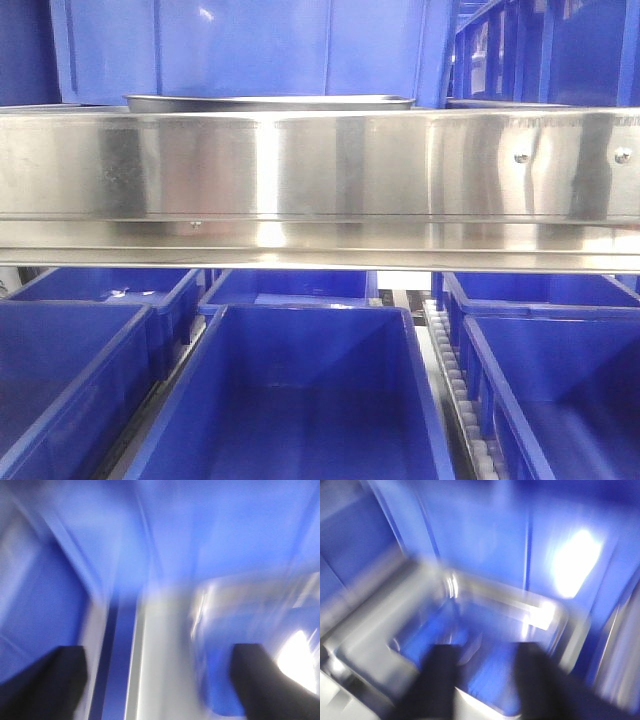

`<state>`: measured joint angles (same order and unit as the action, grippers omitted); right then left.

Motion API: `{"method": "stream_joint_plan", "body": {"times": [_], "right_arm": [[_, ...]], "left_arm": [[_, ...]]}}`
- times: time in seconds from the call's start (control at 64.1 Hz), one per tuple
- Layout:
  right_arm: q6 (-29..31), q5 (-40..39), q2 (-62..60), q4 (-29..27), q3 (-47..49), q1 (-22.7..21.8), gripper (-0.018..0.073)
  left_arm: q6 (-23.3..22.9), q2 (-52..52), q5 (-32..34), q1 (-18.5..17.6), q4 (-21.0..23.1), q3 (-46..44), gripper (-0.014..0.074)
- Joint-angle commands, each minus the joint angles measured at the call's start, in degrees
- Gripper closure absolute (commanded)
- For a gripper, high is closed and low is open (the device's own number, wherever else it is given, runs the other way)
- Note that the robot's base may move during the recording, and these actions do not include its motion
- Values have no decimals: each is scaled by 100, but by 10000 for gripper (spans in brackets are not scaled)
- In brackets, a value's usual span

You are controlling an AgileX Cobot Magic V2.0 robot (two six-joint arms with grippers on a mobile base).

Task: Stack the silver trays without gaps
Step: 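Open both grippers and withdraw them from the tray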

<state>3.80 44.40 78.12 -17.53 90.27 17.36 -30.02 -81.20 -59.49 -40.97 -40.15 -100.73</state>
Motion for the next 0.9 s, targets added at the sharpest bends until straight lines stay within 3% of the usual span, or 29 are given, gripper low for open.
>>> {"method": "stream_joint_plan", "body": {"times": [0.0,0.078,0.156,0.234,0.546,0.733,0.889], "right_arm": [[83,-151,-469,303,39,-3,550],[83,-201,-836,471,-51,-3,658],[191,-418,-1306,607,-337,-3,636],[446,-789,-1801,636,-772,-3,638],[511,-2861,-4431,636,-3835,-3,638],[511,-2954,-5818,636,-5225,-3,638],[511,-2877,-6449,636,-5670,-3,638]], "left_arm": [[-58,588,415,-37,10,30,331],[-58,1001,725,-37,10,109,489],[-31,1513,1067,-37,10,366,638],[-14,2025,1515,-37,-1,812,594],[-14,4584,3603,-37,-26,4022,595],[-14,5703,3742,-37,-26,5287,595],[-14,6226,3731,-37,-118,5734,595]]}}
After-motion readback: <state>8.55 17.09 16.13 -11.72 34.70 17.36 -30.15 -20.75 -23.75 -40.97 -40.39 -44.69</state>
